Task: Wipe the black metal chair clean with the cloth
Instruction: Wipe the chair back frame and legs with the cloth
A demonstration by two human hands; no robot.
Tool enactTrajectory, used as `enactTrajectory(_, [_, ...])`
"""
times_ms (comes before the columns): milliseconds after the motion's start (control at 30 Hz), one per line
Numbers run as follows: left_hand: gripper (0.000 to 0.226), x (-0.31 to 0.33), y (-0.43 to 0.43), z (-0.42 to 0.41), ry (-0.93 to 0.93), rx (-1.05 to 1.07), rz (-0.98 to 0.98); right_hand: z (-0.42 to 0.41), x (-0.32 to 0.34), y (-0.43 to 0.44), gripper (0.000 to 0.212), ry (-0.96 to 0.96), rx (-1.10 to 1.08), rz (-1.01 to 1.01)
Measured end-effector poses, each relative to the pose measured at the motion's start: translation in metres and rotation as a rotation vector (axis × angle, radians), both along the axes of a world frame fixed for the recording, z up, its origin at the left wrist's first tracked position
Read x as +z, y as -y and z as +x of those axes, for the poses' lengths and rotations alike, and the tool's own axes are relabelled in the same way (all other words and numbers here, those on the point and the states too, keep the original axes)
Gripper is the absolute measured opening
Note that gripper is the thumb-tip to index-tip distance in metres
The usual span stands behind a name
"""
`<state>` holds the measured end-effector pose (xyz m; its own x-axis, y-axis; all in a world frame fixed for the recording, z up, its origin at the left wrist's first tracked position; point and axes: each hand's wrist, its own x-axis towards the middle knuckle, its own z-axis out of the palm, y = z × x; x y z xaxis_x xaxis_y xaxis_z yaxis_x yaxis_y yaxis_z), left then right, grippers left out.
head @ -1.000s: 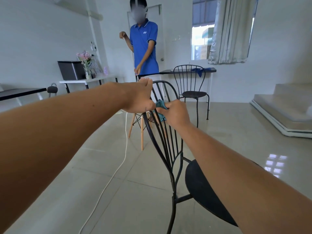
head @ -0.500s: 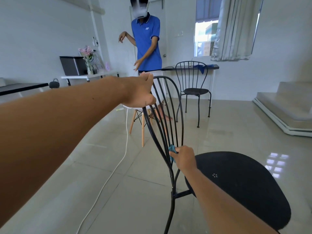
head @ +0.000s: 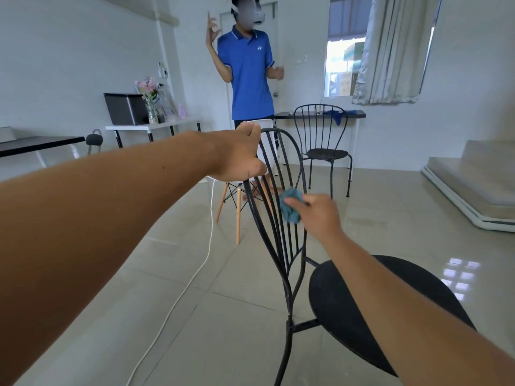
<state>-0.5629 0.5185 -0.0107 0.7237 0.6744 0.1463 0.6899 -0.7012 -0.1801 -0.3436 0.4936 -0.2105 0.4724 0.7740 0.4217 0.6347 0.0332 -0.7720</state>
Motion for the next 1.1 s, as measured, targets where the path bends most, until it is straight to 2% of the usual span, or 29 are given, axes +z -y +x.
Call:
enactTrajectory(133, [0.095, -0.001, 0.001, 0.001, 0.005, -0.012, 0.002, -0.004, 0.076, -0.022, 0.025, 0.107, -0.08, 0.257])
enactTrajectory(233, [0.091, 0.0, 0.001, 0.0, 0.007, -0.003, -0.008, -0.004, 0.103, -0.041, 0.022, 0.173, -0.147, 0.313])
enactTrajectory(300, [0.086, 0.0, 0.0, 0.0, 0.014, 0.003, -0.012, -0.003, 0.104, -0.053, 0.022, 0.164, -0.144, 0.267])
enactTrajectory(467, [0.093, 0.0, -0.002, -0.001, 0.004, -0.004, 0.01, -0.002, 0.05, -0.067, 0.028, 0.109, -0.122, 0.03])
enactTrajectory(600, [0.093, -0.002, -0.004, -0.001, 0.006, 0.0, 0.005, 0.0, -0.016, -0.051, 0.026, 0.04, -0.144, -0.037])
enactTrajectory(767, [0.093, -0.003, -0.003, -0.002, 0.022, 0.003, -0.008, 0.006, -0.114, -0.031, 0.031, 0.056, -0.164, -0.309])
enactTrajectory(833, [0.093, -0.003, 0.0, -0.002, 0.026, 0.005, -0.007, 0.008, -0.138, -0.024, 0.036, 0.029, -0.161, -0.338])
enactTrajectory(1000, [0.091, -0.002, 0.001, -0.003, 0.026, 0.021, 0.003, 0.023, -0.122, -0.019, 0.034, -0.005, -0.075, -0.368])
enactTrajectory(1100, [0.09, -0.001, 0.003, -0.003, 0.025, 0.021, 0.011, 0.032, -0.082, -0.02, 0.027, -0.055, -0.09, -0.221])
